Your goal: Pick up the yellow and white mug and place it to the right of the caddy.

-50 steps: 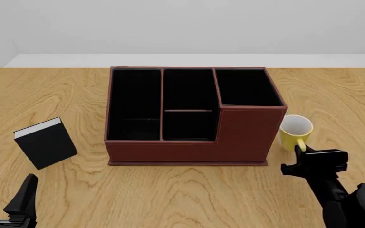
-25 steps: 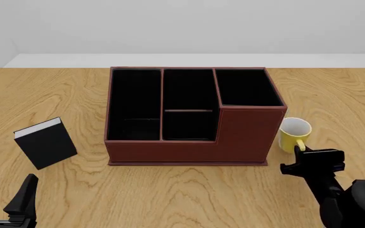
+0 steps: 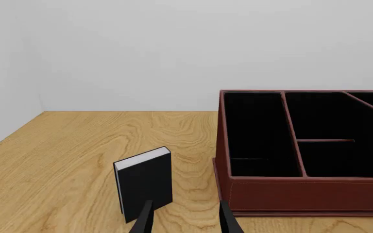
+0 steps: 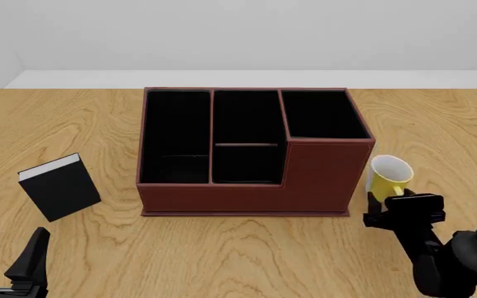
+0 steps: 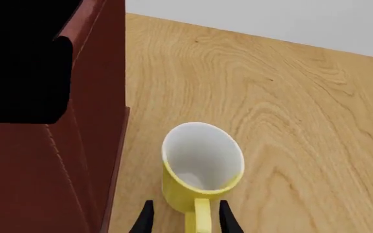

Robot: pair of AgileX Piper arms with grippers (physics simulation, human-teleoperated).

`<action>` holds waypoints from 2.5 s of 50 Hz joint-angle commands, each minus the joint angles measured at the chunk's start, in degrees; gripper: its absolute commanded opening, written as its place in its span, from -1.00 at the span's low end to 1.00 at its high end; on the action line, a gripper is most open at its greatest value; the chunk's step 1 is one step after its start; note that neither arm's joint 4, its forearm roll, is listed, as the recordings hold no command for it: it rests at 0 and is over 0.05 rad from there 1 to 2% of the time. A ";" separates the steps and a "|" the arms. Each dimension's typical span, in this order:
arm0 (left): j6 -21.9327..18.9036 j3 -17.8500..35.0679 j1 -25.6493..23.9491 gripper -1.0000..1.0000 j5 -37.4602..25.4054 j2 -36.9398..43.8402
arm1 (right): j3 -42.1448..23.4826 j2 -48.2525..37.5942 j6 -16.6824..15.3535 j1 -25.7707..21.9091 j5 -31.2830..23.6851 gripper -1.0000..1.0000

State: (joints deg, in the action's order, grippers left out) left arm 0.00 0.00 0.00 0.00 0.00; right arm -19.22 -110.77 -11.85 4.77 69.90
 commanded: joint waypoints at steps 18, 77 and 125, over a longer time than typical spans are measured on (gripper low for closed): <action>0.00 0.00 0.00 1.00 0.00 0.00 | -0.09 -3.72 -1.01 -0.14 -0.01 1.00; 0.00 0.00 0.00 1.00 0.00 0.00 | 5.72 1.62 -1.67 0.72 0.00 1.00; 0.00 0.00 0.00 1.00 0.00 0.00 | 19.20 17.79 -0.68 -0.98 0.00 1.00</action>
State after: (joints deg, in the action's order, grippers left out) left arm 0.00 0.00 0.00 0.00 0.00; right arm -1.55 -94.22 -14.55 4.69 69.90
